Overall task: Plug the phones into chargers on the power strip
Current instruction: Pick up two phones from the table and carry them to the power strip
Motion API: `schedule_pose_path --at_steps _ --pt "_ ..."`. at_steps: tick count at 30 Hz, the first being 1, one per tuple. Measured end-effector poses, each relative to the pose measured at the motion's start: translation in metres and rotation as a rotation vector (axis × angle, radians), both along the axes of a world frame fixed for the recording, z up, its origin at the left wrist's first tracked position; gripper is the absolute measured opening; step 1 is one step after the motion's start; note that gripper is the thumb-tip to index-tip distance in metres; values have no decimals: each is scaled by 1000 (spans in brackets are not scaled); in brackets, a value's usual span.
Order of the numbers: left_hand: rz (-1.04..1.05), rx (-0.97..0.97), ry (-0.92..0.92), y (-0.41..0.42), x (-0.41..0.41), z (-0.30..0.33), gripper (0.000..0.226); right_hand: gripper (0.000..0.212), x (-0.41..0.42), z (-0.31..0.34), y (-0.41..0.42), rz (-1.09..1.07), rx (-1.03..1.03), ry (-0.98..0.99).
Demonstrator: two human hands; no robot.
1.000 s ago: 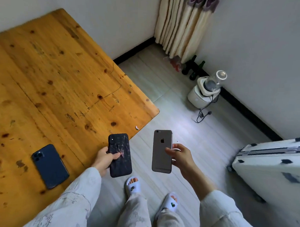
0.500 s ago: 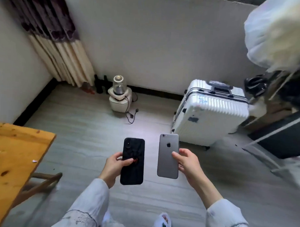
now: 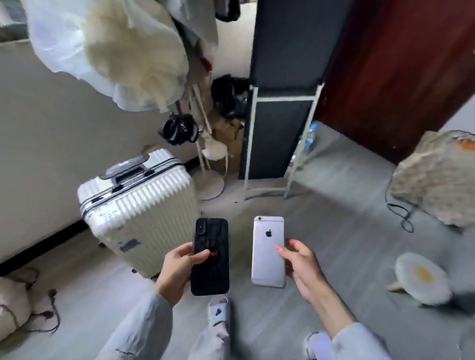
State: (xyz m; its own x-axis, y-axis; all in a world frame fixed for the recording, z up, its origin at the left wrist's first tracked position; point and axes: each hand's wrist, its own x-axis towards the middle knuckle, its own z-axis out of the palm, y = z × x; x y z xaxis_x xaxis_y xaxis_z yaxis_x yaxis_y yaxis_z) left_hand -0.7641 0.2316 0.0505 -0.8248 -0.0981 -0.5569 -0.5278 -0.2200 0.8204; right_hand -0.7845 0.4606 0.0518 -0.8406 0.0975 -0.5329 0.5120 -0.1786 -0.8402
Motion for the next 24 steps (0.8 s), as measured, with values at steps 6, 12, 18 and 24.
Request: schedule_pose_path --at_steps 6,12,18,24 --pt "-253 29 6 93 -165 -6 11 12 -104 -8 94 -280 -24 4" --pt "-450 59 9 191 -314 2 14 7 -195 2 181 -513 -24 24" --pt "-669 81 -23 305 -405 -3 12 7 -236 6 272 -702 5 2" --pt "-779 81 -55 428 -467 -12 13 8 -281 -1 379 -864 -31 -15"
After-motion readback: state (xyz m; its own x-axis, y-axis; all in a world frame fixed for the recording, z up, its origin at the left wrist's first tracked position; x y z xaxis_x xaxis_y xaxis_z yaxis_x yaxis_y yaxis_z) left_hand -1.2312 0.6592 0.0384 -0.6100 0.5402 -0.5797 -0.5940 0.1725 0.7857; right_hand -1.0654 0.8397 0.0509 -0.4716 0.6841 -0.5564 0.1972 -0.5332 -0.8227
